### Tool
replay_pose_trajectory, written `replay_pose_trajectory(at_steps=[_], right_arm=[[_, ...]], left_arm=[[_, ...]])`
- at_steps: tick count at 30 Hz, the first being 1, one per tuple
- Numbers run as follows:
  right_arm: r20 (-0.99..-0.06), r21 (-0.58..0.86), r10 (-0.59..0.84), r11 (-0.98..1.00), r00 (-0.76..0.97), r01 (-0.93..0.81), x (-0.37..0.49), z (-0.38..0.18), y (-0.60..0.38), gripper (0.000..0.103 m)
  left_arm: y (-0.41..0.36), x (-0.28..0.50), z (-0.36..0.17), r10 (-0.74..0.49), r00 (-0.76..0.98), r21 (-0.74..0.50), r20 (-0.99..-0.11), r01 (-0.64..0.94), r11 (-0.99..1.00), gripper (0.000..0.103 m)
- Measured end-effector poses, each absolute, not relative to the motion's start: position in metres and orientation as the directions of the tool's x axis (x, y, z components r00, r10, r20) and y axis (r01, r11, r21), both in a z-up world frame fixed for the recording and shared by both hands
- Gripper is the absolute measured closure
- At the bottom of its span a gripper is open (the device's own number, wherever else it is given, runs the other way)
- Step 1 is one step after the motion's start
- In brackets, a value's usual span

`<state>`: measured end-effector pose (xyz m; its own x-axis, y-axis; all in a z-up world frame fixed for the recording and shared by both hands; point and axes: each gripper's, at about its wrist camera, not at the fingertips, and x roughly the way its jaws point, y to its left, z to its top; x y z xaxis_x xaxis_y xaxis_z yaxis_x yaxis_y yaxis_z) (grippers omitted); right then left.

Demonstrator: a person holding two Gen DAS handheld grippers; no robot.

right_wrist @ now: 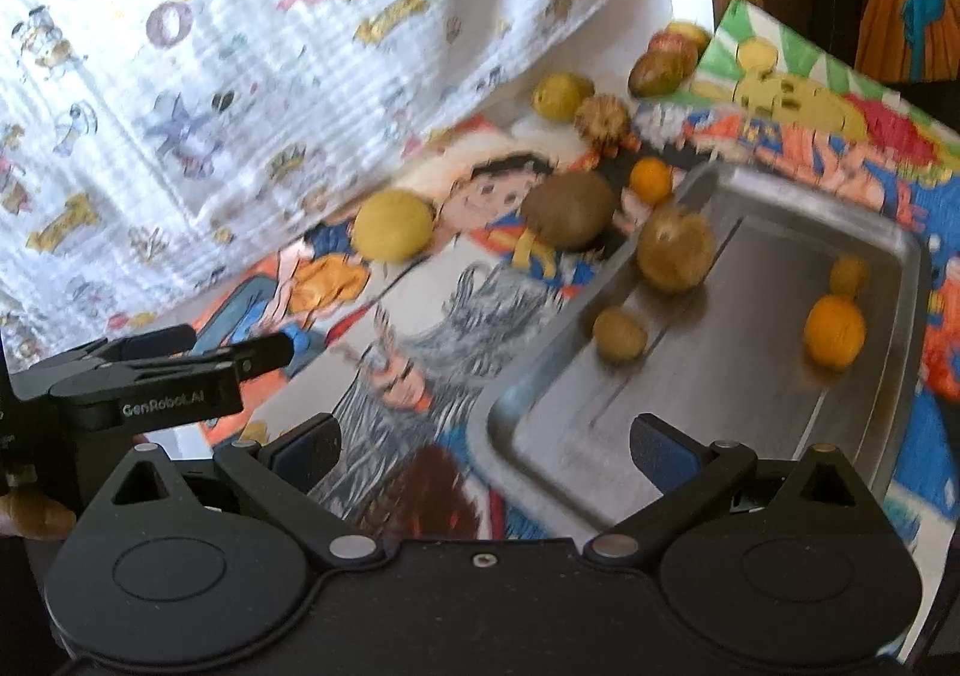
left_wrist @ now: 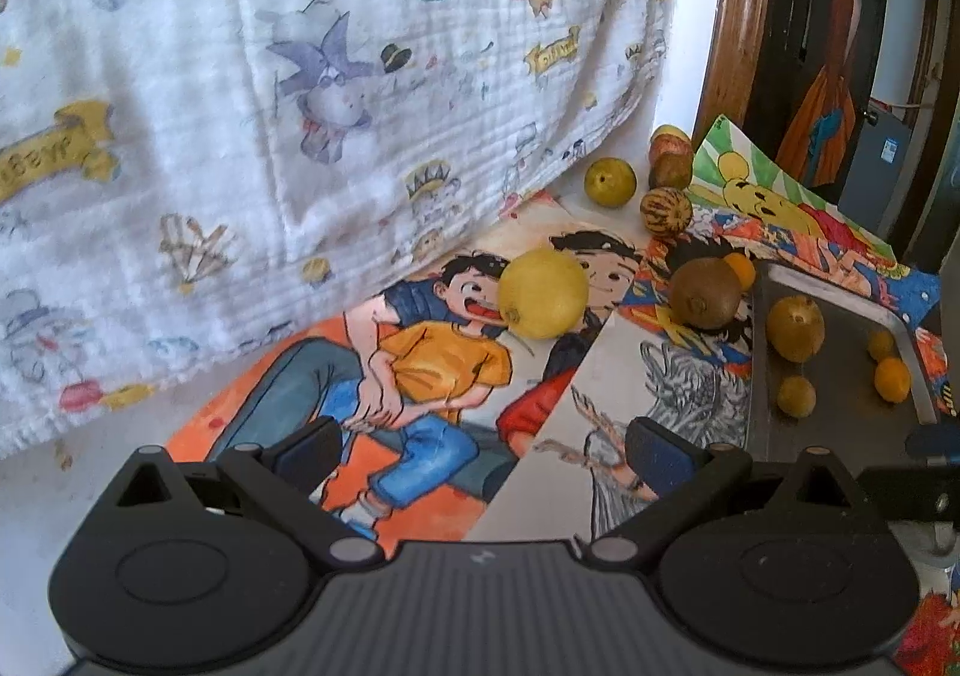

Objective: Organize fruits
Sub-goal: 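Move the left tool to the large yellow citrus while the right tool reaches the brown kiwi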

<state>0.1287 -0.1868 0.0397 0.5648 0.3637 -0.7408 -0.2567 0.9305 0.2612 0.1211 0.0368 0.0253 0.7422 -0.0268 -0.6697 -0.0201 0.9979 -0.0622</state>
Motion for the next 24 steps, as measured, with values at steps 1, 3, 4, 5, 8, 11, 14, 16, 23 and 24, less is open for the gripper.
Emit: replay_pose_trajectory(at_steps=[1,3,4,5,8,11,14,16,23,24], right_arm=[[-0.73,0.251,0.359,0.932,0.581,-0.261,0.131,0.042,-0.189,0.001],[-0.706,0.225,0.346,0.937,0.618,-0.267,0.136,0.046,-0.193,0.001],[-0.692,0.21,0.341,0.939,0.637,-0.274,0.138,0.048,-0.195,0.001],[-0.68,0.196,0.337,0.939,0.651,-0.281,0.14,0.049,-0.196,0.001],[-0.64,0.132,0.322,0.94,0.698,-0.313,0.148,0.053,-0.198,0.001],[-0.596,0.059,0.314,0.935,0.739,-0.35,0.159,0.056,-0.199,0.001],[-0.565,0.018,0.323,0.925,0.759,-0.38,0.174,0.054,-0.199,0.001],[-0.561,0.008,0.325,0.922,0.762,-0.388,0.185,0.052,-0.199,0.001],[-0.584,-0.013,0.305,0.923,0.752,-0.384,0.22,0.033,-0.194,0.001],[-0.587,-0.024,0.302,0.921,0.751,-0.389,0.223,0.029,-0.192,0.002]], left_arm=[[0.036,0.124,0.026,-0.028,0.745,-0.063,-0.667,-0.019,0.998,0.0],[0.034,0.129,0.027,-0.029,0.75,-0.061,-0.661,-0.015,0.998,0.0],[0.033,0.132,0.027,-0.03,0.754,-0.059,-0.657,-0.011,0.998,0.0],[0.031,0.135,0.027,-0.032,0.757,-0.057,-0.652,-0.006,0.998,0.0],[0.027,0.145,0.028,-0.034,0.765,-0.05,-0.643,0.002,0.999,0.0],[0.023,0.157,0.027,-0.028,0.771,-0.039,-0.636,0.004,0.999,0.0],[0.019,0.168,0.027,-0.015,0.778,-0.025,-0.628,-0.001,1.0,0.0],[0.017,0.176,0.026,-0.003,0.78,-0.014,-0.625,-0.007,1.0,0.0],[0.012,0.196,0.019,-0.009,0.784,-0.01,-0.621,0.004,1.0,0.0],[0.012,0.198,0.018,-0.01,0.783,-0.01,-0.622,0.005,1.0,0.0]])
